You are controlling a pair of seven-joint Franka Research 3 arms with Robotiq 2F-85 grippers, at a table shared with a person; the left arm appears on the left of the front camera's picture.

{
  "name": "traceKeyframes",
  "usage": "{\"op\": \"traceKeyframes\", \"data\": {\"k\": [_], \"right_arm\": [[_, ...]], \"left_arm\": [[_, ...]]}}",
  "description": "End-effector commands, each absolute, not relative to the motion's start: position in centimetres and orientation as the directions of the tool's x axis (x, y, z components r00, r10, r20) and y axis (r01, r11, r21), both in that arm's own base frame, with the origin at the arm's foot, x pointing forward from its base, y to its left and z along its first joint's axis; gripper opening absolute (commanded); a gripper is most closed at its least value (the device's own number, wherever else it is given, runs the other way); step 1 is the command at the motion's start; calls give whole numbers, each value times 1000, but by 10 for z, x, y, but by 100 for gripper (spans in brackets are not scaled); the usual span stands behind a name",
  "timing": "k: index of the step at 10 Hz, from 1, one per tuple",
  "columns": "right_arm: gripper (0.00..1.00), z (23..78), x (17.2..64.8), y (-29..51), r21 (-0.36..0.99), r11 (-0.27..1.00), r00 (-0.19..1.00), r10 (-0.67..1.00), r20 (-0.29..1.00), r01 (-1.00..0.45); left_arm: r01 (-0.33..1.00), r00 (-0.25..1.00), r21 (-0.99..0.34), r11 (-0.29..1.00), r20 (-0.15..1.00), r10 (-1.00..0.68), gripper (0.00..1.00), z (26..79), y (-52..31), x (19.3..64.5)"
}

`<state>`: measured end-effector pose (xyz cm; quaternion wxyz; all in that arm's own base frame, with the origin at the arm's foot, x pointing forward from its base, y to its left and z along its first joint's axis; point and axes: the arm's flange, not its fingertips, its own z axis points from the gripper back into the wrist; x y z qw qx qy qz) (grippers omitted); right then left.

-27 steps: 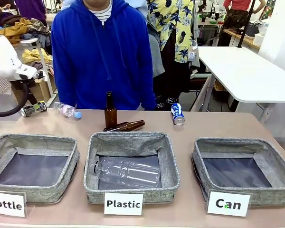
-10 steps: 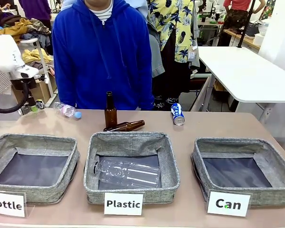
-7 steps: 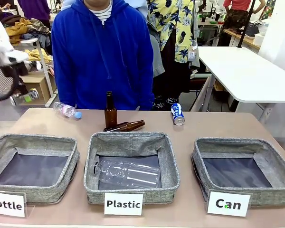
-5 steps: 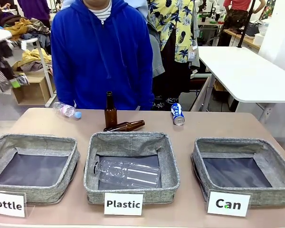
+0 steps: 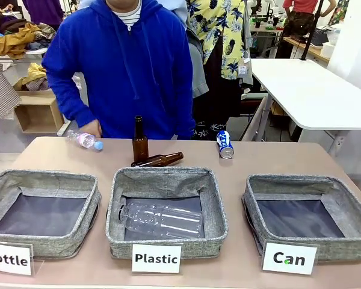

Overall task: Sort the can waste into the basket.
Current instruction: Pick up the can waste from the table and place it in the right Fabric basket.

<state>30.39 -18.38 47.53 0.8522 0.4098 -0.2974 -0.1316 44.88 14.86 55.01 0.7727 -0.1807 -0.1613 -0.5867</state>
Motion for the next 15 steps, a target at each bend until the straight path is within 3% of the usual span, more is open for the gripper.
{"op": "traceKeyframes", "data": {"k": [1,3,4,8,9,11,13,14,15], "right_arm": [[100,475,306,-185,780,624,779,-464,423,-51],[100,475,306,-185,780,624,779,-464,423,-51],[100,475,306,-185,780,624,779,-464,423,-51],[100,475,306,-185,780,624,779,-464,423,-51],[100,475,306,-185,780,624,779,-464,423,-51],[100,475,306,-185,780,624,779,-464,423,-51],[100,475,306,-185,780,624,779,-464,423,-51],[100,475,306,-185,780,624,779,-464,423,-51],[100,475,306,-185,780,624,779,-464,423,-51]], "left_arm": [[988,144,-23,154,524,-840,0,506,128,379],[996,49,35,84,566,-823,0,491,133,355],[991,85,28,128,601,-795,0,498,142,364],[993,103,-17,113,559,-822,0,495,129,356],[994,88,-1,106,574,-814,34,491,128,353],[999,-14,41,16,637,-771,34,494,88,336],[995,-68,102,-6,624,-778,34,510,37,298],[992,-106,124,-38,613,-783,34,511,12,296],[991,-69,130,11,593,-802,34,508,-11,309]]}}
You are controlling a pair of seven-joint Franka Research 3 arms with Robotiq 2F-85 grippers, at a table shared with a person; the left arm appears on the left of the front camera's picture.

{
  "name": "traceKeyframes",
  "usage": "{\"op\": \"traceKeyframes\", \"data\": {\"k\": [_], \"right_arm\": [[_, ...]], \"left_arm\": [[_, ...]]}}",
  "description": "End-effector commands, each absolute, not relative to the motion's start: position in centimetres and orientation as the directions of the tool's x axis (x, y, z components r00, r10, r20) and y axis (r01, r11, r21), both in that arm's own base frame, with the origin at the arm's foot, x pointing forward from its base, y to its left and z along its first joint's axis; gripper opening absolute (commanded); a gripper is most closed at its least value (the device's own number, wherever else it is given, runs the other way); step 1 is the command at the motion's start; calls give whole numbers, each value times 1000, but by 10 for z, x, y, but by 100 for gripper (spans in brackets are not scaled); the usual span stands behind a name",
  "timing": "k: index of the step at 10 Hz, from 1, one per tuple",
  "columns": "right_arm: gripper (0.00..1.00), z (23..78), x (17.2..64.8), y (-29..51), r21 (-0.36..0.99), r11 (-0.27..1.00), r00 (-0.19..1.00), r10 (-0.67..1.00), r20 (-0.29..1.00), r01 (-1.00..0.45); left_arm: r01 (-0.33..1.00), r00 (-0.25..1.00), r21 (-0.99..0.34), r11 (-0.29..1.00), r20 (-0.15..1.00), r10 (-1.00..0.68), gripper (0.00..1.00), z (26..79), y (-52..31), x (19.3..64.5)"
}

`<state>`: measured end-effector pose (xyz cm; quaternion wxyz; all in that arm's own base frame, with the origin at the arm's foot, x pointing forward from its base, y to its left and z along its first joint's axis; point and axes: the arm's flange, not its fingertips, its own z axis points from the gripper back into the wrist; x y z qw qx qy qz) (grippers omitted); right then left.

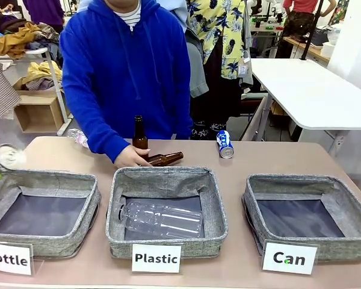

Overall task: Sort the can waste into the basket.
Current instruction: Pick up the can waste from the table and place it in the right Fabric basket.

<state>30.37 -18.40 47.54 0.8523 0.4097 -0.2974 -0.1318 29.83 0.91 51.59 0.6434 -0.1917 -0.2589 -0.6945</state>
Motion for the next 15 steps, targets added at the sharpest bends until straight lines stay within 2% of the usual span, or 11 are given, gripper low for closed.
{"op": "traceKeyframes", "data": {"k": [1,2,6,7,9,13,15], "right_arm": [[100,475,306,-185,780,624,779,-464,423,-51],[100,475,306,-185,780,624,779,-464,423,-51],[100,475,306,-185,780,624,779,-464,423,-51],[100,475,306,-185,780,624,779,-464,423,-51],[100,475,306,-185,780,624,779,-464,423,-51],[100,475,306,-185,780,624,779,-464,423,-51],[100,475,306,-185,780,624,779,-464,423,-51]], "left_arm": [[990,-99,139,-21,583,-807,34,506,-39,327],[985,-115,172,-22,557,-822,34,509,-59,340],[966,-253,176,-188,515,-819,34,524,-145,360],[968,-237,187,-164,490,-839,34,528,-154,358],[973,-196,210,-97,528,-826,34,540,-121,347],[952,-30,248,180,660,-751,34,551,48,291],[936,-47,301,184,624,-780,34,565,48,256]]}}
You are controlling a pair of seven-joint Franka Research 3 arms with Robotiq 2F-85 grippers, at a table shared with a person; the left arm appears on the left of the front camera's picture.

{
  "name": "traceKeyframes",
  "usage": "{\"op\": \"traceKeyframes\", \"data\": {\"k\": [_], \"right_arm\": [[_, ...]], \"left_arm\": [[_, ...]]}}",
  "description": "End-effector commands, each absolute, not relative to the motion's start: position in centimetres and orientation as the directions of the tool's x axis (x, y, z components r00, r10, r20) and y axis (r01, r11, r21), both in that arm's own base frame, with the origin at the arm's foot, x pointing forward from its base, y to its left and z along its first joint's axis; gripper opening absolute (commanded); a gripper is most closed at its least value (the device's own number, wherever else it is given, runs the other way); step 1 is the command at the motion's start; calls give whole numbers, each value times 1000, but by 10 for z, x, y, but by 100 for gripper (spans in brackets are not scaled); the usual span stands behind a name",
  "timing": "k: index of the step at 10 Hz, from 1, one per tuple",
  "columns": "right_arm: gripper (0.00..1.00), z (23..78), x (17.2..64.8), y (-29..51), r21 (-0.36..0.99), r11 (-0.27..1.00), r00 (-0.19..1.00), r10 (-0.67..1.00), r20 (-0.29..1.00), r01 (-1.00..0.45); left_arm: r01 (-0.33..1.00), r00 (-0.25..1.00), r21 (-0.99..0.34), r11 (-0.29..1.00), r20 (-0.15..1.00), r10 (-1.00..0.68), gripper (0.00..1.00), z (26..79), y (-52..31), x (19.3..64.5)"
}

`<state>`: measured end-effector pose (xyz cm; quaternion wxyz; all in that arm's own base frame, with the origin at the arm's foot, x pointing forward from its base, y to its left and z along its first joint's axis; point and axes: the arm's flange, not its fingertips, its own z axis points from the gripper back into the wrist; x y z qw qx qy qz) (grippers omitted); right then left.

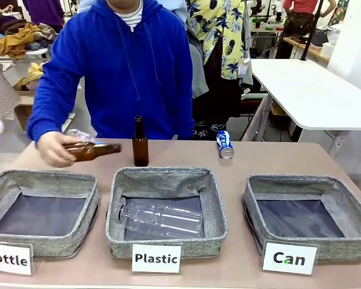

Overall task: Sort the can waste into the basket.
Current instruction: Pick up the can waste from the table and place it in the right Fabric basket.

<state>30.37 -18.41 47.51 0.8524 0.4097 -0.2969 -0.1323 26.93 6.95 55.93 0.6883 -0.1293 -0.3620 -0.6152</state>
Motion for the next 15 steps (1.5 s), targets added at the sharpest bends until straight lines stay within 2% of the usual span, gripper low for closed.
{"op": "traceKeyframes", "data": {"k": [1,2,3,5,6,7,9,15], "right_arm": [[100,475,306,-185,780,624,779,-464,423,-51],[100,475,306,-185,780,624,779,-464,423,-51],[100,475,306,-185,780,624,779,-464,423,-51],[100,475,306,-185,780,624,779,-464,423,-51],[100,475,306,-185,780,624,779,-464,423,-51],[100,475,306,-185,780,624,779,-464,423,-51],[100,475,306,-185,780,624,779,-464,423,-51],[100,475,306,-185,780,624,779,-464,423,-51]], "left_arm": [[915,-106,383,130,537,-837,34,598,58,222],[889,-38,410,203,509,-860,34,640,94,202],[880,95,348,323,538,-838,34,676,144,192],[880,176,249,404,619,-766,34,690,221,170],[864,140,287,414,653,-744,34,689,232,158],[819,169,306,484,678,-715,34,688,242,148],[784,173,306,541,729,-662,34,674,261,132],[783,197,283,554,731,-653,34,677,236,151]]}}
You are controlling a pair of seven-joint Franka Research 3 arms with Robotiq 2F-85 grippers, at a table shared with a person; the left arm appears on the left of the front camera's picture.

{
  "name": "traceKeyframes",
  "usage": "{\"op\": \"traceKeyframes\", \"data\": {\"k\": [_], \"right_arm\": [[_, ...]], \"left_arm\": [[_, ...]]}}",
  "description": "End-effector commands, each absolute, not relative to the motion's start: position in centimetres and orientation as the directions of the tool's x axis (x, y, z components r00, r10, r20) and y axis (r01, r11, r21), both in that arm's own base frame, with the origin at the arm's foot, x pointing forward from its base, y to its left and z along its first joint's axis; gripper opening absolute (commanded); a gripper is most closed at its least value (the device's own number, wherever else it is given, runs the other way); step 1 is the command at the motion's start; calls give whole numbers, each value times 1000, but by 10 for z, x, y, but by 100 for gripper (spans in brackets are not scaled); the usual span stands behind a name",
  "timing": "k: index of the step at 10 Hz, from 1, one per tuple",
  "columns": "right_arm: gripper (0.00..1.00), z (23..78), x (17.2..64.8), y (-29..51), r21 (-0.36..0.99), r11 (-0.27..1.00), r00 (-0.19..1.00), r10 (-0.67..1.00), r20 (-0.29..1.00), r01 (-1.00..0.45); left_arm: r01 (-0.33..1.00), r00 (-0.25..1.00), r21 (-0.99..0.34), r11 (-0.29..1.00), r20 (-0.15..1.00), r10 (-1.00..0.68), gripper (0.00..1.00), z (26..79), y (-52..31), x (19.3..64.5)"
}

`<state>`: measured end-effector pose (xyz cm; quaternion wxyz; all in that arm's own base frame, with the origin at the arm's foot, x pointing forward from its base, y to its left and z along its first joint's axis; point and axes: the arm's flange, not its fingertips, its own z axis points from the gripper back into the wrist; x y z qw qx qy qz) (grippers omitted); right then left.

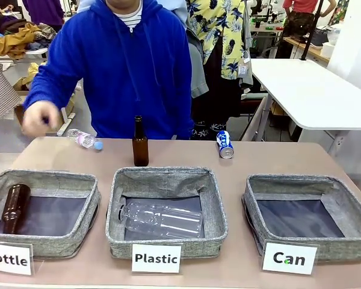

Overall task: Sort the can waste into the basket.
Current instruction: Pick up the can waste from the table and place it in the right Fabric basket.

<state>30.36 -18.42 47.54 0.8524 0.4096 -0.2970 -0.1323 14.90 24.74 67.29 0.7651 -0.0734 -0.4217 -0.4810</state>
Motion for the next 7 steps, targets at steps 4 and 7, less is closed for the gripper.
{"op": "traceKeyframes", "data": {"k": [4,7], "right_arm": [[100,475,306,-185,780,624,779,-464,423,-51],[100,476,304,-184,777,630,789,-468,398,-18]], "left_arm": [[875,10,305,376,765,-644,34,639,70,196],[936,-177,324,140,772,-611,34,639,-127,245]]}}
